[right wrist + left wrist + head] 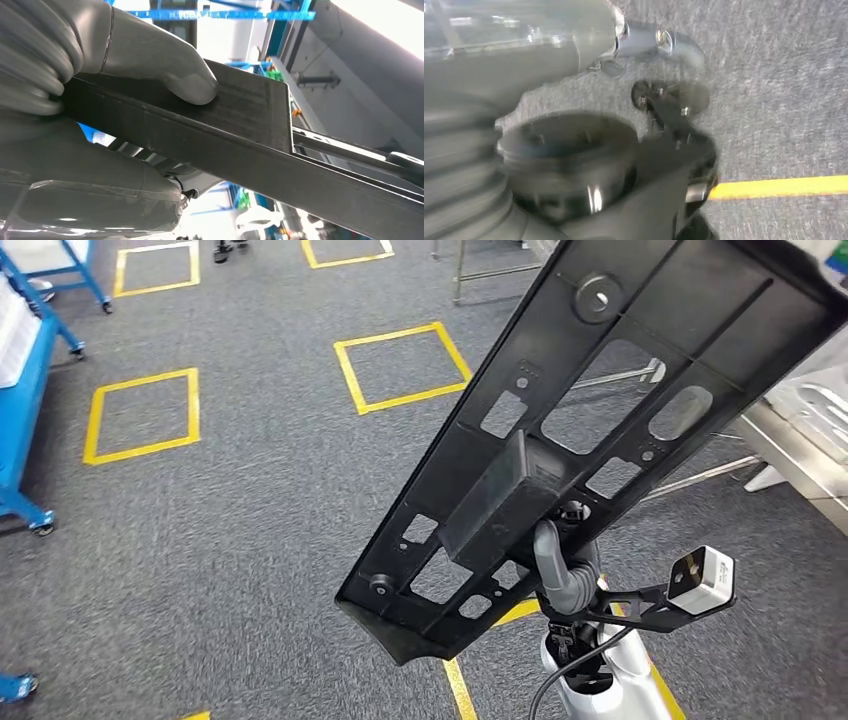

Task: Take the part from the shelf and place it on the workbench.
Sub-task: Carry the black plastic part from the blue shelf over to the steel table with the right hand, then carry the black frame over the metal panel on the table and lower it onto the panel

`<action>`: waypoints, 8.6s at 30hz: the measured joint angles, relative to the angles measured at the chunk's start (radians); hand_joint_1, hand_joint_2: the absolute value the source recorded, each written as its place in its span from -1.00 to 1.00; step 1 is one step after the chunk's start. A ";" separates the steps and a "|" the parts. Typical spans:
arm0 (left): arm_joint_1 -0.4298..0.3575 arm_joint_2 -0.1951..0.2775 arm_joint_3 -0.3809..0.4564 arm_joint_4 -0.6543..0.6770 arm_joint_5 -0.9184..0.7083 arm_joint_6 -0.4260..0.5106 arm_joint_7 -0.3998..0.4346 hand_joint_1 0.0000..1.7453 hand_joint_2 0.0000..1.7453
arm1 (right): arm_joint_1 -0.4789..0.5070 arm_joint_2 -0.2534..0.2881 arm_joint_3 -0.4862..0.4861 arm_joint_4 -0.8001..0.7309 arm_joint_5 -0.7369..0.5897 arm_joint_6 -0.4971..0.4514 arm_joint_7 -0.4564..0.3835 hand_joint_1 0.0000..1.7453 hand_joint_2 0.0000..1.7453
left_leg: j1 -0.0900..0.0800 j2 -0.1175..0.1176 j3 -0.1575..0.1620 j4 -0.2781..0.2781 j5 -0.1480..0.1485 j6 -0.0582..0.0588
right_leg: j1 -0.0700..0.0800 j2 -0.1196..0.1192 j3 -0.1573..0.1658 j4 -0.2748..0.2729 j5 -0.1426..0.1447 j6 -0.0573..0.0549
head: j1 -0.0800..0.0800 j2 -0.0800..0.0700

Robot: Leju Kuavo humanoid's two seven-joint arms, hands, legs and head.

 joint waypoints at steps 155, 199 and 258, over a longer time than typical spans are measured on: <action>-0.002 0.005 -0.004 0.000 0.012 0.001 0.006 -1.00 1.00 | -0.027 0.030 -0.014 0.026 -0.017 -0.013 -0.001 1.00 1.00 | -0.017 0.072 -0.002 -0.030 0.011 0.030 | 0.008 -0.095 0.010 -0.008 -0.004 0.015 | 0.000 0.000; 0.000 0.002 -0.006 0.000 0.015 0.000 0.005 -1.00 1.00 | -0.040 0.029 -0.017 0.046 -0.017 -0.005 -0.008 1.00 1.00 | -0.016 0.067 0.093 -0.050 -0.056 0.041 | -0.007 -0.113 -0.063 0.023 0.036 0.038 | 0.000 0.000; 0.009 0.003 -0.014 0.000 0.033 -0.011 -0.001 -1.00 1.00 | -0.018 -0.001 -0.036 0.059 -0.031 0.000 -0.042 1.00 1.00 | -0.020 0.056 0.053 -0.028 -0.027 0.064 | -0.001 -0.106 -0.088 0.134 -0.066 0.028 | 0.000 0.000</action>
